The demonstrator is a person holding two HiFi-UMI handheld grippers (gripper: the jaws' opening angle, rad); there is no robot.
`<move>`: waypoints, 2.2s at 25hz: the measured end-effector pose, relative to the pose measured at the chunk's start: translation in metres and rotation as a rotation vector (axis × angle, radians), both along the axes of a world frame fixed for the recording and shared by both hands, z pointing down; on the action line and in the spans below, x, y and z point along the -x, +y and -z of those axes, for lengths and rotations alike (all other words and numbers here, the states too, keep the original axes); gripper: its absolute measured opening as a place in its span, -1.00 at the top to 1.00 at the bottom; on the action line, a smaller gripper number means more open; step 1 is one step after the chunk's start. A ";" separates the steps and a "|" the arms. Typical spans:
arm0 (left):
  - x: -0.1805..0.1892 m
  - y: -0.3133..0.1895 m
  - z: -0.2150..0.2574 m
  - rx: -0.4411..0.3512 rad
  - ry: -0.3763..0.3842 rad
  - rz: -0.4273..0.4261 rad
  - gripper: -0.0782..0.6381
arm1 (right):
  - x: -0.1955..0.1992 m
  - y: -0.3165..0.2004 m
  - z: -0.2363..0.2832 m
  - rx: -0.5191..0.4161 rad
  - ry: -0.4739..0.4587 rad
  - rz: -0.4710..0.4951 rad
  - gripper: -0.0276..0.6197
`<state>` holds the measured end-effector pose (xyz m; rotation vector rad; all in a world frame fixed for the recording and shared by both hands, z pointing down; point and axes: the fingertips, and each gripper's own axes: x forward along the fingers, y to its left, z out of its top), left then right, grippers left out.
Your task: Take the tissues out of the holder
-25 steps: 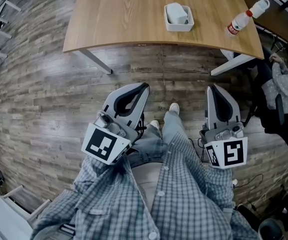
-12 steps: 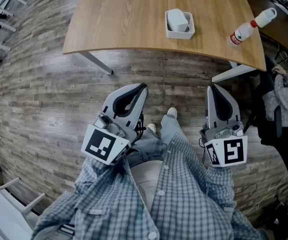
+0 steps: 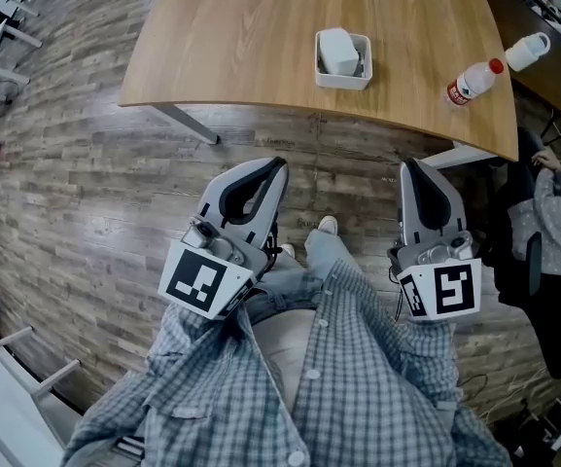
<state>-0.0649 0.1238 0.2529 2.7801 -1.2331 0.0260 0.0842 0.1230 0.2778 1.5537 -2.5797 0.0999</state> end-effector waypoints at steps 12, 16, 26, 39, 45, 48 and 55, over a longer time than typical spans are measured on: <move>-0.034 -0.014 0.003 -0.025 -0.039 0.048 0.76 | -0.041 -0.020 -0.004 -0.003 -0.017 0.028 0.88; -0.045 -0.019 0.003 -0.008 -0.055 0.063 0.76 | -0.056 -0.027 -0.002 -0.011 -0.012 0.029 0.88; -0.058 -0.025 0.004 -0.027 -0.064 0.088 0.76 | -0.073 -0.034 0.000 -0.036 -0.020 0.041 0.88; -0.059 -0.040 0.007 -0.074 -0.056 0.094 0.76 | -0.075 -0.053 -0.012 -0.040 -0.022 0.044 0.88; -0.056 -0.060 0.010 -0.054 -0.045 0.087 0.76 | -0.078 -0.064 -0.010 -0.031 -0.016 0.010 0.88; -0.054 -0.072 0.009 -0.048 -0.042 0.080 0.76 | -0.076 -0.073 -0.011 -0.030 0.009 0.012 0.88; -0.043 -0.110 -0.004 -0.004 -0.062 0.083 0.76 | -0.067 -0.106 -0.014 -0.014 0.035 -0.004 0.88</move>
